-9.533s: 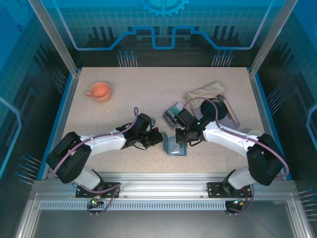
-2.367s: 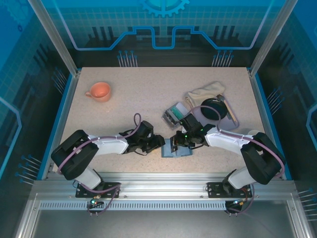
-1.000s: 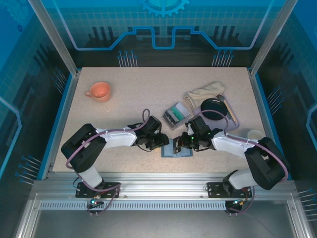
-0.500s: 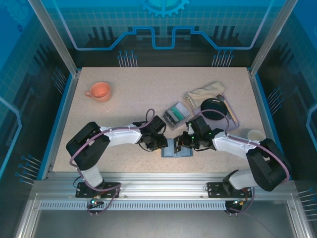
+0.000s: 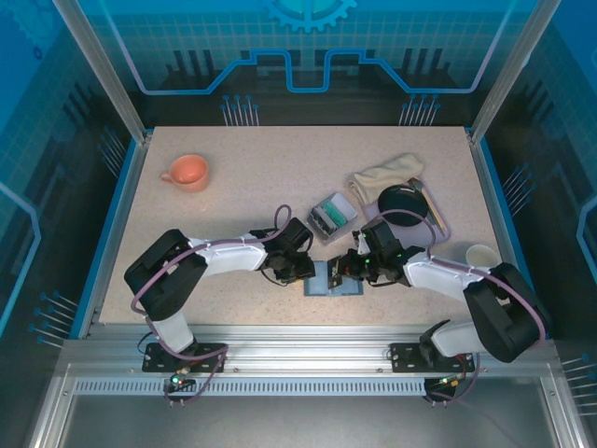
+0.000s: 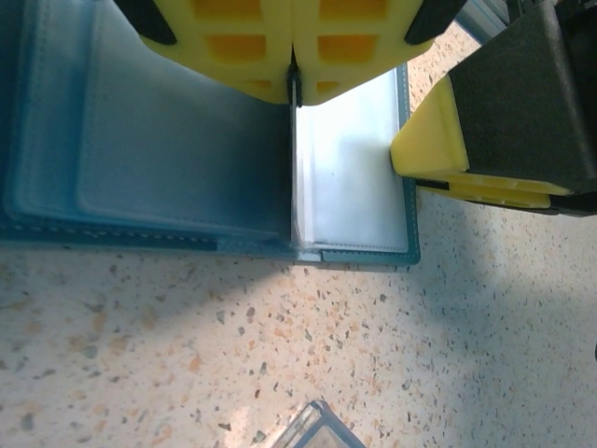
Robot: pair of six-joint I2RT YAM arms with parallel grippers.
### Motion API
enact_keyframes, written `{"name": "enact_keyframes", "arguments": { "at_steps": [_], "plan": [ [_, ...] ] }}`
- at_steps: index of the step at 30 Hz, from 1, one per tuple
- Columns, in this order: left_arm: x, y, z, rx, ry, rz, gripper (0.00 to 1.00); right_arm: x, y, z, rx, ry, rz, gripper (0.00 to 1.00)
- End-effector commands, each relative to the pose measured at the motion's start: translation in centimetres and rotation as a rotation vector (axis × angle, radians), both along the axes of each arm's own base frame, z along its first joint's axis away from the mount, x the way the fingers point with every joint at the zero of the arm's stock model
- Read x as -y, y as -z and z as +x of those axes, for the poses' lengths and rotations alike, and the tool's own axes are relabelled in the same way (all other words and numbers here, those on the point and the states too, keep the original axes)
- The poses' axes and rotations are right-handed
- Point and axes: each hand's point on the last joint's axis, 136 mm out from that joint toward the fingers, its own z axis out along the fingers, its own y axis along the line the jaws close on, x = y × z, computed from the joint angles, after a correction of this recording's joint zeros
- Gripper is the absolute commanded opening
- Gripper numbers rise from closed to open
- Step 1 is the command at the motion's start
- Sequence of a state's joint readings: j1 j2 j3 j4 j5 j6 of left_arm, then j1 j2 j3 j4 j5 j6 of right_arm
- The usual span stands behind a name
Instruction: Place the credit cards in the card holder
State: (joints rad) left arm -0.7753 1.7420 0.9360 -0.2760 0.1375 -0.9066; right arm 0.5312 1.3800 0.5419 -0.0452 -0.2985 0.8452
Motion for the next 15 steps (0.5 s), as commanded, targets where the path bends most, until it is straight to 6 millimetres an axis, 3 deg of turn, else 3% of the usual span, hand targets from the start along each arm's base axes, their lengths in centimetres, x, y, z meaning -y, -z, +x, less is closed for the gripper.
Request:
{"name": "enact_keyframes", "arguments": {
  "at_steps": [1,5,15],
  "plan": [
    [-0.3,1.9,-1.2,-0.044,0.020,0.027,0.27,-0.4,1.1,-0.7,-0.022,-0.030,-0.004,0.00],
    [-0.3,2.0,-1.2,-0.047,0.014,0.024,0.27,-0.3,2.0,-1.4,-0.036,-0.030,-0.011,0.00],
    [-0.3,2.0,-1.2,-0.049,0.001,0.021,0.26,-0.5,1.9,-2.8,-0.065,-0.045,0.039,0.00]
  ]
}}
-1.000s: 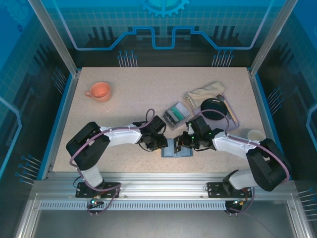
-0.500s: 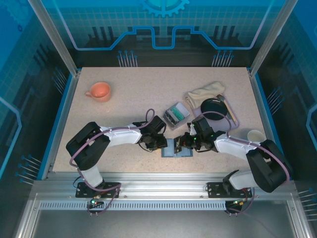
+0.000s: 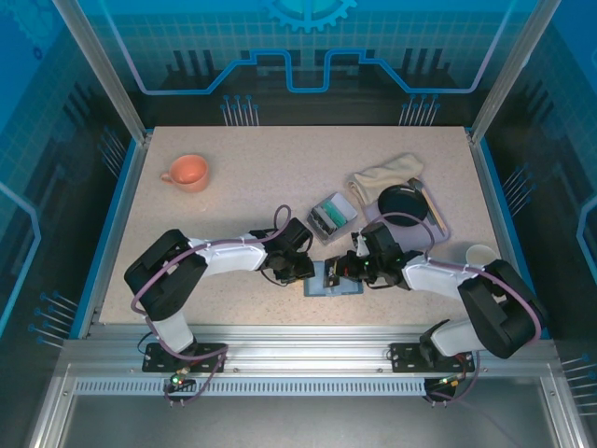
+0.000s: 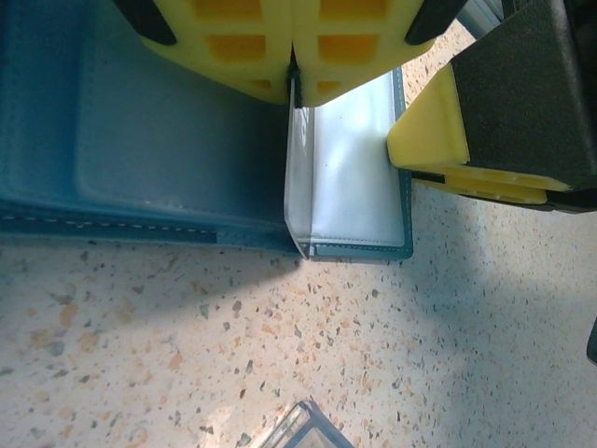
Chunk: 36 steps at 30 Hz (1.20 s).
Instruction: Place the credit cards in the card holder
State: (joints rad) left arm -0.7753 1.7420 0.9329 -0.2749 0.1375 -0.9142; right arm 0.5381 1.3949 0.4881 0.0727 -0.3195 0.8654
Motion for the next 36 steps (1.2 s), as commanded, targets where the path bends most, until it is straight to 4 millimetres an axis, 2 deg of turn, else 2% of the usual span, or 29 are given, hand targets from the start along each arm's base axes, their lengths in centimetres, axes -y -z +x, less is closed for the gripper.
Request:
{"name": "enact_keyframes", "arguments": {
  "at_steps": [1,9,15,20,25,30,36],
  "plan": [
    [-0.3,1.9,-1.2,-0.043,0.008,0.021,0.26,0.1,1.4,-2.7,-0.086,-0.042,-0.008,0.00],
    [-0.4,2.0,-1.2,-0.049,0.004,0.023,0.25,1.0,1.3,-3.4,-0.089,-0.033,-0.012,0.00],
    [0.1,1.9,-1.2,-0.045,0.008,0.003,0.24,0.0,1.6,-2.8,-0.099,-0.012,0.042,0.00],
    [0.0,2.0,-1.3,-0.050,-0.004,-0.004,0.24,-0.7,1.2,-1.7,-0.074,0.020,0.069,0.00],
    [0.0,1.9,-1.3,-0.049,-0.010,-0.012,0.25,-1.9,1.1,-1.7,-0.071,-0.002,0.067,0.00],
    [-0.1,1.8,-1.2,-0.043,-0.012,-0.004,0.25,-2.5,1.2,-1.8,-0.082,-0.021,0.052,0.05],
    [-0.3,1.9,-1.4,-0.044,-0.010,0.001,0.24,-0.7,0.4,-1.6,-0.051,-0.024,-0.032,0.16]
  ]
}}
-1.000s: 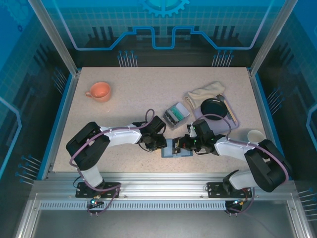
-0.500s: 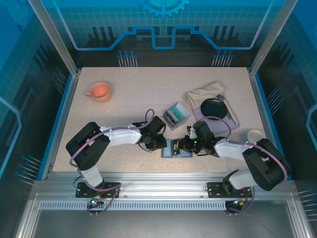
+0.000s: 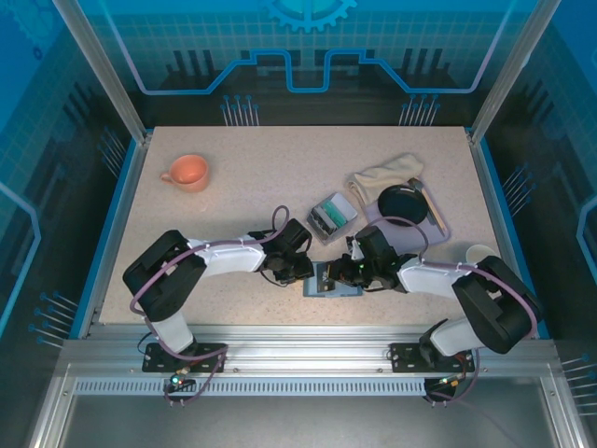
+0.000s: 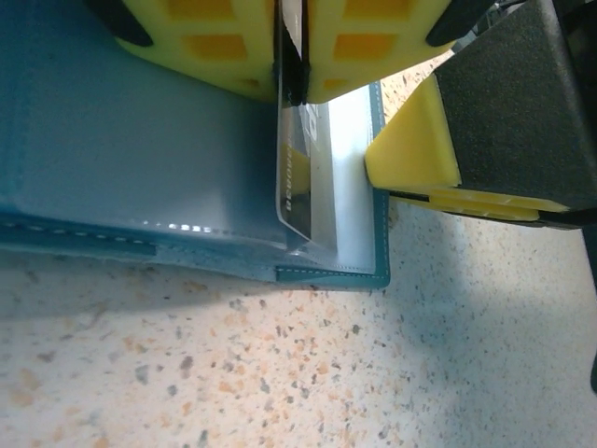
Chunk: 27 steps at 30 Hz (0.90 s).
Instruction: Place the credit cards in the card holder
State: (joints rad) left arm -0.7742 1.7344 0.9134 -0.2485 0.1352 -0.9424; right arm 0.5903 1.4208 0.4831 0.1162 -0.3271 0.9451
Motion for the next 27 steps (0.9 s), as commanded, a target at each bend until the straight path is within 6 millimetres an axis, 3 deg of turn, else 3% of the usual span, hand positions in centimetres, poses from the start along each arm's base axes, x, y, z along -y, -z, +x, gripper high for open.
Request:
{"name": "enact_keyframes", "arguments": {
  "at_steps": [1,8,22,27],
  "plan": [
    [-0.2,1.8,-1.3,-0.042,0.016,0.011,0.24,0.7,0.0,-0.7,-0.007,-0.037,-0.061,0.17],
    [0.0,1.9,-1.3,-0.045,0.018,0.007,0.24,0.0,0.3,-0.9,-0.037,-0.070,-0.037,0.15],
    [0.0,2.0,-1.3,-0.047,0.018,0.005,0.23,2.1,0.6,-1.2,-0.066,-0.044,-0.121,0.22],
    [0.1,2.0,-1.3,-0.050,0.019,0.003,0.24,1.9,0.6,-1.2,-0.072,-0.055,-0.117,0.23]
  ]
}}
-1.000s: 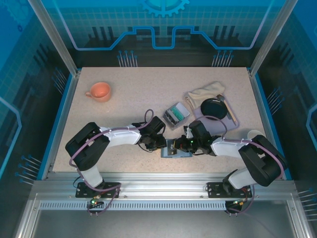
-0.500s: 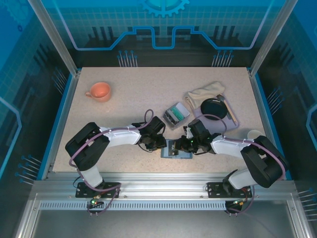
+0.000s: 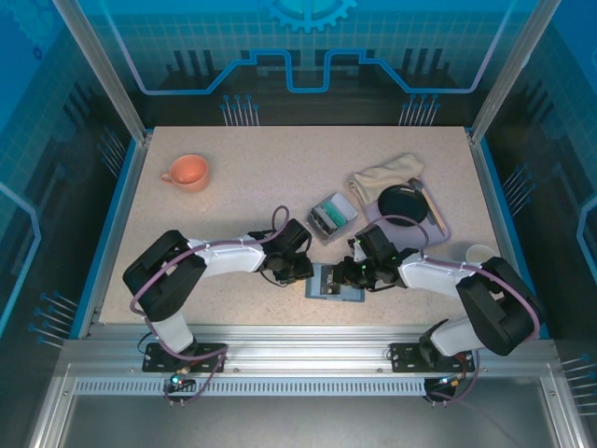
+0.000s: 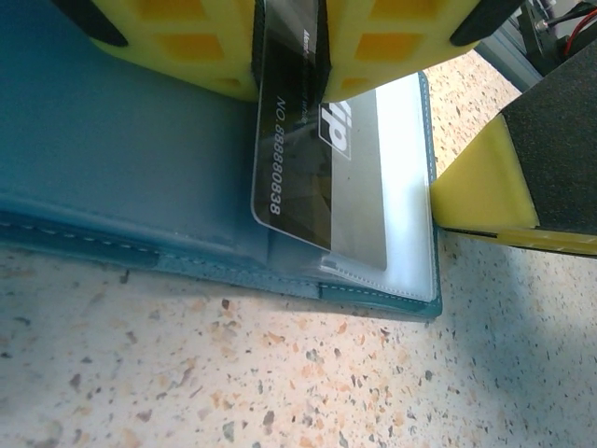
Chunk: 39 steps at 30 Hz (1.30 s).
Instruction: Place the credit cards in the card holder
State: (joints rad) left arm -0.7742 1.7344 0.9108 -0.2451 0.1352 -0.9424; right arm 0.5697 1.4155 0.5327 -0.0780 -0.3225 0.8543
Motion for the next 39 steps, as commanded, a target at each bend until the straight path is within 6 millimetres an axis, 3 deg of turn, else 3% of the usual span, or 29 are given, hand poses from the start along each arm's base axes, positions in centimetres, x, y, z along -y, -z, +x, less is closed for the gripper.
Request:
{"name": "enact_keyframes", "arguments": {
  "at_steps": [1,9,14,21,27,35,37,39],
  "plan": [
    [0.0,1.9,-1.3,-0.050,0.018,0.004,0.23,0.3,-0.1,-0.2,-0.019,-0.013,-0.017,0.23],
    [0.3,1.8,-1.3,-0.049,0.020,-0.007,0.21,-1.7,-1.1,0.4,-0.013,-0.031,0.075,0.09],
    [0.5,1.8,-1.3,-0.050,0.016,-0.019,0.20,-3.6,-0.9,0.7,-0.026,-0.037,0.094,0.10],
    [0.2,1.8,-1.3,-0.045,0.007,-0.018,0.19,-4.7,-0.3,0.8,-0.043,-0.025,0.113,0.10],
    [-0.3,1.9,-1.5,-0.044,-0.001,0.001,0.19,-4.0,-0.6,0.8,-0.029,-0.029,0.068,0.15],
    [-0.9,1.7,-1.4,-0.032,-0.002,0.032,0.19,-0.5,-2.6,0.6,0.036,-0.032,-0.065,0.33],
    [-0.8,1.6,-1.3,-0.029,0.001,0.031,0.19,0.3,-2.9,0.6,0.047,-0.040,-0.109,0.32],
    [-0.7,1.4,-1.2,-0.023,0.000,0.027,0.19,0.6,-3.0,0.7,0.047,-0.060,-0.137,0.23]
  ]
}}
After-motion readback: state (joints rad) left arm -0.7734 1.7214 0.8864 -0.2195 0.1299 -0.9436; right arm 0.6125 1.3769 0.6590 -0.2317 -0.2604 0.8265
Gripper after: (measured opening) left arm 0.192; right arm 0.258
